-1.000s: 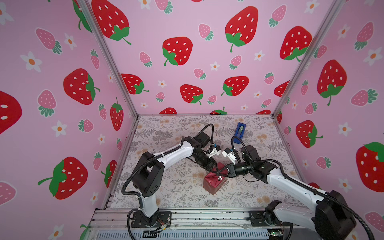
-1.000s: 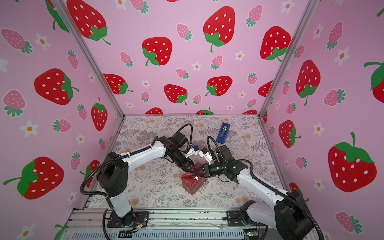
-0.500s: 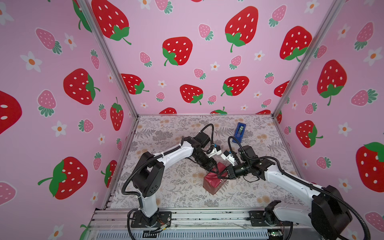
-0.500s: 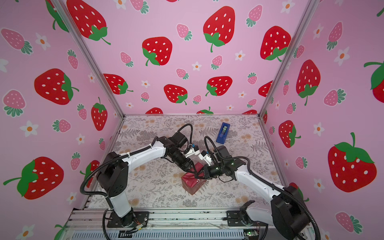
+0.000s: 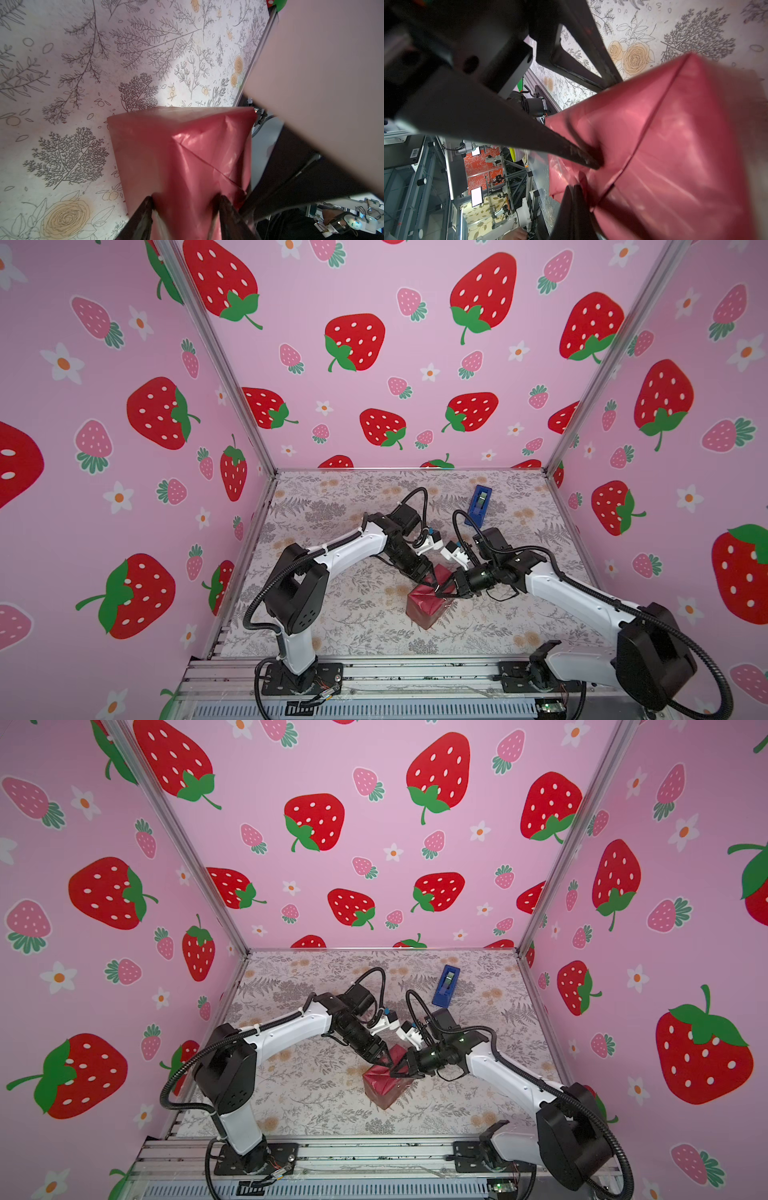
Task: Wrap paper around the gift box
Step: 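Press the tape onto the folded paper with the right gripper while the left holds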
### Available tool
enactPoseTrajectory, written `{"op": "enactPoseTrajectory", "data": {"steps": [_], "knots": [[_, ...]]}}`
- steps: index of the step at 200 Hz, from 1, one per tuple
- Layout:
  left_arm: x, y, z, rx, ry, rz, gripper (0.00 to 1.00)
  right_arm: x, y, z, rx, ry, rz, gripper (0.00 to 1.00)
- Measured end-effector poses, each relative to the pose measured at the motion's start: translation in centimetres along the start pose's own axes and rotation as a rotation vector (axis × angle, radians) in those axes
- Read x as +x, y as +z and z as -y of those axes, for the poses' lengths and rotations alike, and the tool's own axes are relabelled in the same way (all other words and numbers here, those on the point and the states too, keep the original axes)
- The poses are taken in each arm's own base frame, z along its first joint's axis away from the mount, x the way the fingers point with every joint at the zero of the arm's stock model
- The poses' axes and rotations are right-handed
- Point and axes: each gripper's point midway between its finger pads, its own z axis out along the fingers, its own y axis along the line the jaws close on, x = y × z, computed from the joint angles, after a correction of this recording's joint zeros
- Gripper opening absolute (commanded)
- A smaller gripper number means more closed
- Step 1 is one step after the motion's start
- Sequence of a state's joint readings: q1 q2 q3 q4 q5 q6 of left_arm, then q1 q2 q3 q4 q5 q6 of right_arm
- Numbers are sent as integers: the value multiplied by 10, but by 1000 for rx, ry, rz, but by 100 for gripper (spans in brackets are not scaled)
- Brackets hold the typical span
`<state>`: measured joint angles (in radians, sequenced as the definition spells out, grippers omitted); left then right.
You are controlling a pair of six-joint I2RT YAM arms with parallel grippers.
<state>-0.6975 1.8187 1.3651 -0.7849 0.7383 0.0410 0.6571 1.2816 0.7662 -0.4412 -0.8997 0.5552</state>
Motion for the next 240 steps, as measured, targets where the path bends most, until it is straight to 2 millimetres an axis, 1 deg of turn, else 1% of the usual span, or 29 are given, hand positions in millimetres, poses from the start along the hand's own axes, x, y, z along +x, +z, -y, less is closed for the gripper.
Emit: {"op": "enactPoseTrajectory", "data": {"steps": [25,44,59,68,88,106,127,139,153,175,198,208,224,240], "knots": [[-1,-5,-2,-25,-3,11,54,0,1,1,-4,-5,-10,0],[2,-16,-7,-77,-18,17,54,1,2,1,-10,-10,-16,0],[3,-33,-16,-133,-44,42,54,1,2,1,-12,-14,-17,0],[3,-48,-22,-166,-60,70,55,1,2,1,-12,-14,-18,0],[3,-76,-28,-223,-83,125,55,1,2,1,-11,-14,-18,0],[1,-94,-23,-253,-81,161,56,2,2,1,-11,-11,-20,0],[-2,-103,-12,-255,-67,189,55,2,2,2,-10,-9,-21,0],[-2,-102,-7,-249,-68,193,55,2,2,2,-10,-8,-21,0],[-3,-95,0,-240,-67,184,54,2,2,2,-11,-8,-21,0],[-6,-74,12,-224,-48,155,48,3,2,2,-11,-8,-22,0],[-7,-53,14,-230,-45,118,39,3,1,1,-12,-9,-21,0],[-9,-46,15,-230,-47,112,38,3,1,1,-11,-9,-21,0],[-12,-41,14,-238,-48,117,38,3,1,1,-12,-9,-20,0],[-15,-42,14,-251,-53,134,37,3,1,1,-11,-10,-20,0]]}}
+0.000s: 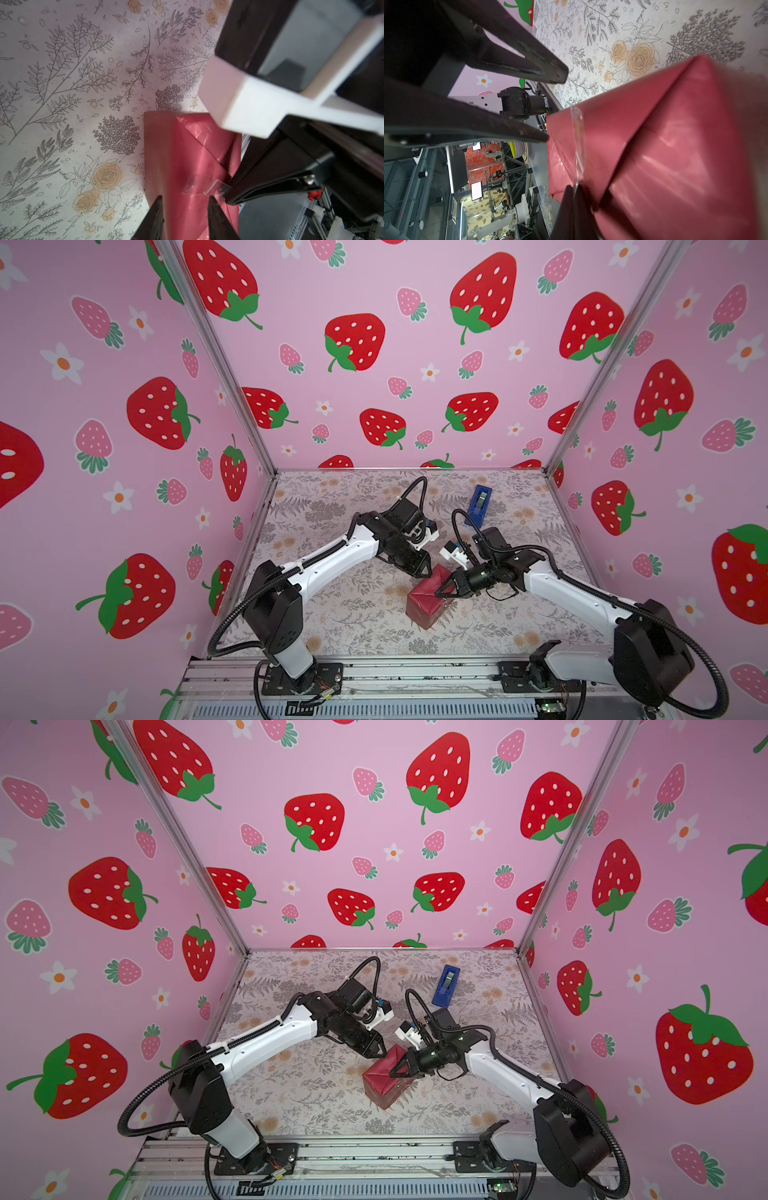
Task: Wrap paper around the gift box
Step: 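Press the tape onto the folded paper with the right gripper while the left holds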
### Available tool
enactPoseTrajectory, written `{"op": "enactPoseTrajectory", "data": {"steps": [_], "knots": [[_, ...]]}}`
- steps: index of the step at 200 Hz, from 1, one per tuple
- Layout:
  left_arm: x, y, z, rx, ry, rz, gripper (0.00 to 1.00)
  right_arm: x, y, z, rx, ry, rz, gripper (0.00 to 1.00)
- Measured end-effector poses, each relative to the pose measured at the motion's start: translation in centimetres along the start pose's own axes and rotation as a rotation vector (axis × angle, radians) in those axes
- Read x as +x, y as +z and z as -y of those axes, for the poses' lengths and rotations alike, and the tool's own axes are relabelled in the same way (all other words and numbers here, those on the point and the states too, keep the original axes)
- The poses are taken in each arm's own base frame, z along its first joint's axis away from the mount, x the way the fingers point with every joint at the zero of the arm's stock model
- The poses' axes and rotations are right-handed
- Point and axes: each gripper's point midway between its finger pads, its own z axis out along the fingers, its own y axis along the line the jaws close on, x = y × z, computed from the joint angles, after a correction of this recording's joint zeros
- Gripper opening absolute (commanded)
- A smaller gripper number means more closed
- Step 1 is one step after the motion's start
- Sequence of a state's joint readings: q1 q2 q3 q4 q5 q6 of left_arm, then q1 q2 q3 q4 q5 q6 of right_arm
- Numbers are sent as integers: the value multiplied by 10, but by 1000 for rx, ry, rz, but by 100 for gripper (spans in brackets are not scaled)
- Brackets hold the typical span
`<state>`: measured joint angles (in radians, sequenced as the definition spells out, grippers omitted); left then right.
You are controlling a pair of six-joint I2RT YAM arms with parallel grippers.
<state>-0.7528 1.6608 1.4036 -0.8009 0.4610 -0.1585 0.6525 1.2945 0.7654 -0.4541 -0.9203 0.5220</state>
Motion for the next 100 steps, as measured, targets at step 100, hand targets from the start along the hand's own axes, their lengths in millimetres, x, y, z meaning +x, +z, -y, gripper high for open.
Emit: {"op": "enactPoseTrajectory", "data": {"steps": [100], "knots": [[-13,12,15,87,-15,32,23,1,0,0,1,2,3,0]]}}
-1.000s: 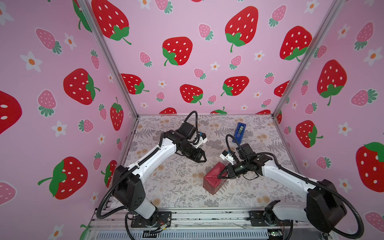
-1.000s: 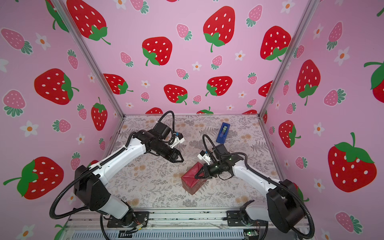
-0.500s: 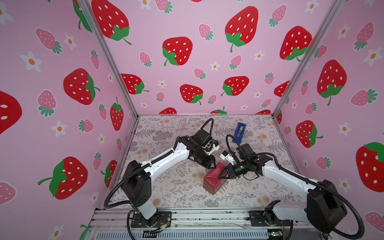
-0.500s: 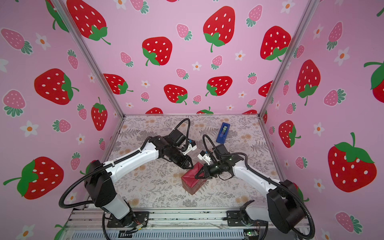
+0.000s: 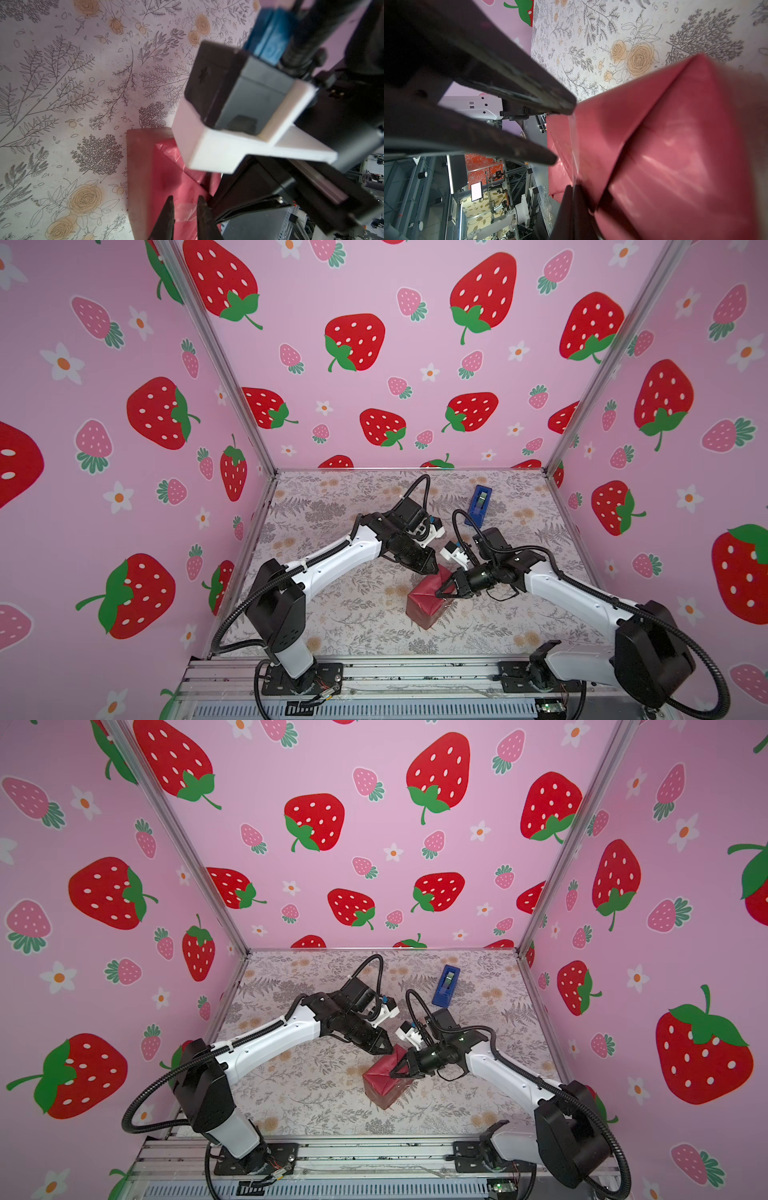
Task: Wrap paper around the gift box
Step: 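Press the tape onto the folded paper with the right gripper while the left holds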
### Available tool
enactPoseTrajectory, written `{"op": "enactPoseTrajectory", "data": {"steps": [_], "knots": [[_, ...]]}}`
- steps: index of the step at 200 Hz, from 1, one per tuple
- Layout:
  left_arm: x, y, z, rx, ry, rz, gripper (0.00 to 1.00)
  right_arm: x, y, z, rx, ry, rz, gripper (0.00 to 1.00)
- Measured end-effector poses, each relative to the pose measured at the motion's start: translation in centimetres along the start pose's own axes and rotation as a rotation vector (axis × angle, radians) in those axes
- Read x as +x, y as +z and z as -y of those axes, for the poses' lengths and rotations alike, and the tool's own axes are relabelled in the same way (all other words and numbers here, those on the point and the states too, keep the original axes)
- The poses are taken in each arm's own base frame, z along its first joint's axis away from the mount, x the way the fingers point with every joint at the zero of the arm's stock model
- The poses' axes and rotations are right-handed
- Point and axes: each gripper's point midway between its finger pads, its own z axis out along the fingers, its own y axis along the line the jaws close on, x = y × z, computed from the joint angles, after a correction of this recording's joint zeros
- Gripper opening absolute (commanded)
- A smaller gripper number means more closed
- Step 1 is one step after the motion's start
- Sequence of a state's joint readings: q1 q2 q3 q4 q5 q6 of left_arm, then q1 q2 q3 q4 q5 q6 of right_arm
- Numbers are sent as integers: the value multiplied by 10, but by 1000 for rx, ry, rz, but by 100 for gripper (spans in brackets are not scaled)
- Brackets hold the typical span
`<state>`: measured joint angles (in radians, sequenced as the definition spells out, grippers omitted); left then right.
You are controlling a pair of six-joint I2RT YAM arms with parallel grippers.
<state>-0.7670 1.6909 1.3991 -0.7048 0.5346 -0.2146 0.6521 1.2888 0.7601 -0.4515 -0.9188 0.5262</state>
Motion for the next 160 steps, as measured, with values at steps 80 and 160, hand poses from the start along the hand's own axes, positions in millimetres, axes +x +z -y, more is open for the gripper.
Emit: {"op": "enactPoseTrajectory", "data": {"steps": [80,160], "knots": [[4,11,-8,-6,-8,-31,29,0,0,1,1,-7,6,0],[4,9,-5,-9,17,-33,42,-1,0,0,-1,-13,11,0]]}}
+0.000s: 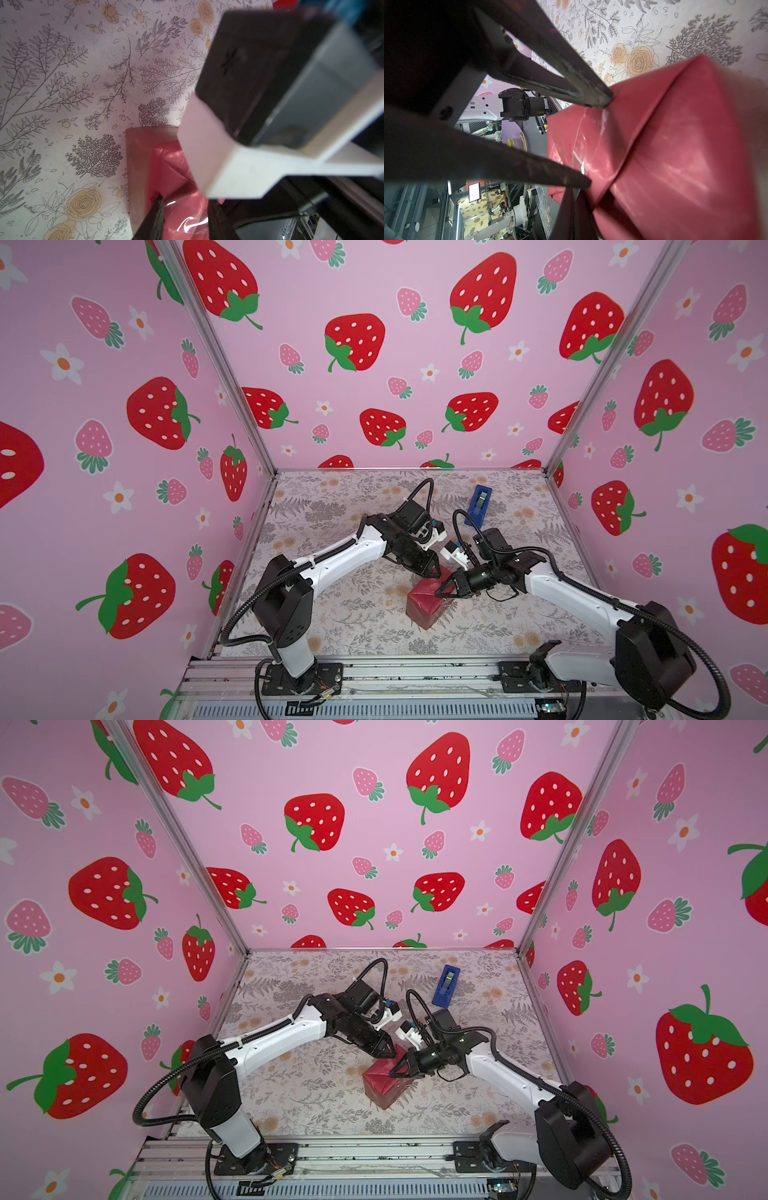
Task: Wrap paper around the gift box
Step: 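Press the tape onto the folded paper with the right gripper while the left holds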
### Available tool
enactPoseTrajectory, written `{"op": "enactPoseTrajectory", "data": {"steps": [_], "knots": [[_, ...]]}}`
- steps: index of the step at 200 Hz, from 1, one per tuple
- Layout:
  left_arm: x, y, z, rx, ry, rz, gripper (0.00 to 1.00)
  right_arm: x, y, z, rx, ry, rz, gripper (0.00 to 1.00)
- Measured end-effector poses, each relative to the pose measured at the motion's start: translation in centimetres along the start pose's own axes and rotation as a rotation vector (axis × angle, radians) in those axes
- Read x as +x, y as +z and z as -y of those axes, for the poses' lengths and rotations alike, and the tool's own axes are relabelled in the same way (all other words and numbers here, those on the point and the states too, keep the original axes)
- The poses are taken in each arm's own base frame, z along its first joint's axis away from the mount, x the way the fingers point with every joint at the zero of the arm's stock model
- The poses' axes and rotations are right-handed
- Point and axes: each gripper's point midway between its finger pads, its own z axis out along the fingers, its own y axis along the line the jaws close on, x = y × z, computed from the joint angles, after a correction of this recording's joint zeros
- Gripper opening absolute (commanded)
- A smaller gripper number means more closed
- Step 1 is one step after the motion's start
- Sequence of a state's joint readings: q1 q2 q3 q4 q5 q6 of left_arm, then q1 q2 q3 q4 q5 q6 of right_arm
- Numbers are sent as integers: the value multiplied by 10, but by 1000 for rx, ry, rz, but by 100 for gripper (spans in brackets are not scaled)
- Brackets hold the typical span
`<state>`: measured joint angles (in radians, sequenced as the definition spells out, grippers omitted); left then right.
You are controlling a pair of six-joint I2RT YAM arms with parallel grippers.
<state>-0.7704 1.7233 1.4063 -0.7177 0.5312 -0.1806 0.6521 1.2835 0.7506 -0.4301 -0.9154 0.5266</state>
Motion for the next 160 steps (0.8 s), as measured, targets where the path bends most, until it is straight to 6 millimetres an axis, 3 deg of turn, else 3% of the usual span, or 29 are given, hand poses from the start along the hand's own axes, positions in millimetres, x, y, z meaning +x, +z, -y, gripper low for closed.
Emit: {"op": "enactPoseTrajectory", "data": {"steps": [70,160], "knots": [[7,-2,-16,-86,-23,-26,43,1,0,0,-2,3,-3,0],[16,9,-11,-57,-10,-74,42,1,0,0,-2,5,-5,0]]}}
